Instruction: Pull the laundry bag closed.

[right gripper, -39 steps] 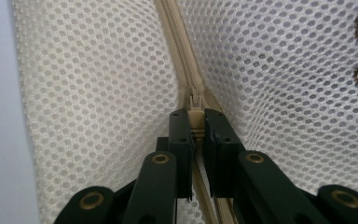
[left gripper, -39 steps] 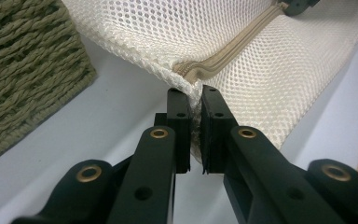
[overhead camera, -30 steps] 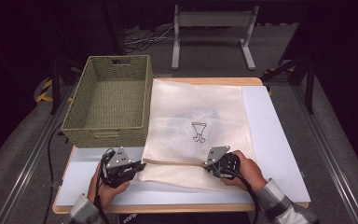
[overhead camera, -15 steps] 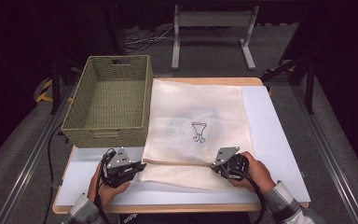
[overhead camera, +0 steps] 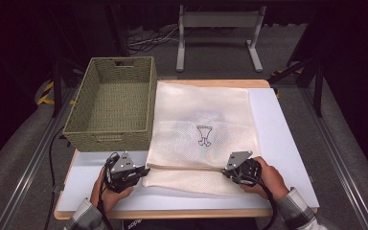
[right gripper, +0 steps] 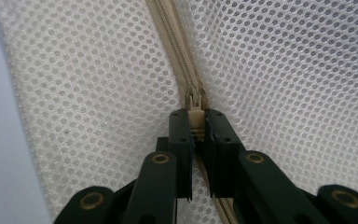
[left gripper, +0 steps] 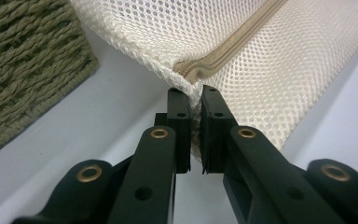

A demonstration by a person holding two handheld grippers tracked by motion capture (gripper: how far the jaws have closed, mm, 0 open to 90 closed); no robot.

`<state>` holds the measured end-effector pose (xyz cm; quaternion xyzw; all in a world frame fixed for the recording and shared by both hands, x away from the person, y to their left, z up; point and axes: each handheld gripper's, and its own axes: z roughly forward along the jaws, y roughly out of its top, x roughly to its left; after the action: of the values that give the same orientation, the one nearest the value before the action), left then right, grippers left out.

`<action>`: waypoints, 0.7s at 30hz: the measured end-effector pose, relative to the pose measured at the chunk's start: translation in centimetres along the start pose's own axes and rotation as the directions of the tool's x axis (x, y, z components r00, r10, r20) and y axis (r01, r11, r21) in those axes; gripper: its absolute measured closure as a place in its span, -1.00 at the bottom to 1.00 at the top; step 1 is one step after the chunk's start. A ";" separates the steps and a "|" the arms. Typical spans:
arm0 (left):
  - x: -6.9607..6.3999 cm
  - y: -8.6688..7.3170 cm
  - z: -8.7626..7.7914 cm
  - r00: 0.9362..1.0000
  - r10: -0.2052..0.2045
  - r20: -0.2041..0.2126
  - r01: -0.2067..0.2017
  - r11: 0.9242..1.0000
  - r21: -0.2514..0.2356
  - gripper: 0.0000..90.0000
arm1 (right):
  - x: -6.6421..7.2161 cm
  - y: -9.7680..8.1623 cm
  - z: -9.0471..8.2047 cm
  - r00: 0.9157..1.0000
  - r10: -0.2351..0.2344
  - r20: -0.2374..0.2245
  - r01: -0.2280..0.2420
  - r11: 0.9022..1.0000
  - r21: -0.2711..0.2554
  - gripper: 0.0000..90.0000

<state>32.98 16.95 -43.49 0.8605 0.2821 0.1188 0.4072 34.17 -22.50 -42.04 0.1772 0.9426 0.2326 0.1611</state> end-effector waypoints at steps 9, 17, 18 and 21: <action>0.1 0.0 0.0 1.000 -0.002 0.010 0.002 1.000 0.001 0.89 | -0.4 -1.1 -0.5 1.000 0.020 0.013 -0.020 1.000 0.005 0.84; 0.3 -0.1 0.0 1.000 0.004 0.017 -0.004 1.000 0.004 0.89 | -0.5 -1.5 -0.9 1.000 0.019 0.022 -0.020 1.000 0.024 0.84; 0.3 -0.2 0.0 1.000 -0.003 0.020 0.002 1.000 0.003 0.88 | -0.5 -1.6 -0.9 0.999 0.023 0.027 -0.024 0.999 0.024 0.84; 0.3 -0.3 0.0 1.000 -0.002 0.020 0.002 1.000 0.005 0.88 | -0.7 -1.9 -1.0 0.999 0.028 0.020 -0.029 0.999 0.022 0.84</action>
<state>33.10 17.27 -43.70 0.8624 0.2789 0.1090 0.4081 33.88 -24.70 -41.94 0.1948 0.9408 0.2227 0.1653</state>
